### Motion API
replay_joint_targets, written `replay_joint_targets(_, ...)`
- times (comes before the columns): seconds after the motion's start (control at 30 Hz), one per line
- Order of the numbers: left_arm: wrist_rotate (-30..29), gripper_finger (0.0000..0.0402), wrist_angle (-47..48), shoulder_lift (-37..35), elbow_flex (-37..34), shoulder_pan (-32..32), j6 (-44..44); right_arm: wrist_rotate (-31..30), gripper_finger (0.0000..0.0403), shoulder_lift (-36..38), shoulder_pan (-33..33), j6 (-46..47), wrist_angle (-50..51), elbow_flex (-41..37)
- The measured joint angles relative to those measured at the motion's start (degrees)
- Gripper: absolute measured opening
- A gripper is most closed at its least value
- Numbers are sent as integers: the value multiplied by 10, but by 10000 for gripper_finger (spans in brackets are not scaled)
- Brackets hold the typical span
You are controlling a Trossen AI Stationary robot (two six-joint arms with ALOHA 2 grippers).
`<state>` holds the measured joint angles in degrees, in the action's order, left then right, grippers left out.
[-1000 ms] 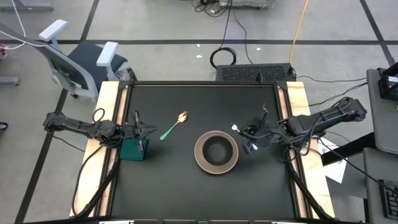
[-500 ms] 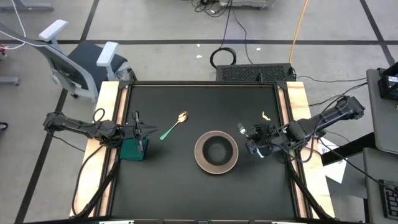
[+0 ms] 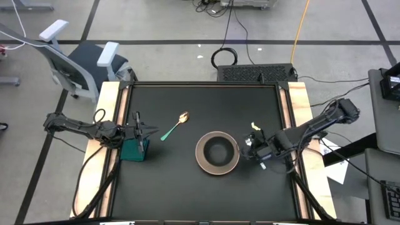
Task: Set table place
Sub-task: Put the fork to the right of the plate
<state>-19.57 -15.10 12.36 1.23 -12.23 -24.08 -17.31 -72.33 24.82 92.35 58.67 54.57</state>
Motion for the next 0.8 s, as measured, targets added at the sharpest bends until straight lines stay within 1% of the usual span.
replay_joint_targets(0.2, 0, 58, 0, 0, 0, 0, 4, -34, 10, -27, 0, 22, 6, 0)
replay_joint_targets(0.33, 0, 58, -1, 0, 0, 0, 4, -52, 10, -45, 0, 54, 20, 0)
replay_joint_targets(0.43, 0, 58, -1, 0, 0, 0, 5, -55, 10, -58, 0, 67, 20, 0)
replay_joint_targets(0.57, 1, 58, -1, 0, 0, 0, 8, -81, 10, -78, 0, 95, 17, 0)
replay_joint_targets(0.8, 2, 58, -9, 0, 0, 0, 6, -86, 10, -114, 0, 122, 8, 0)
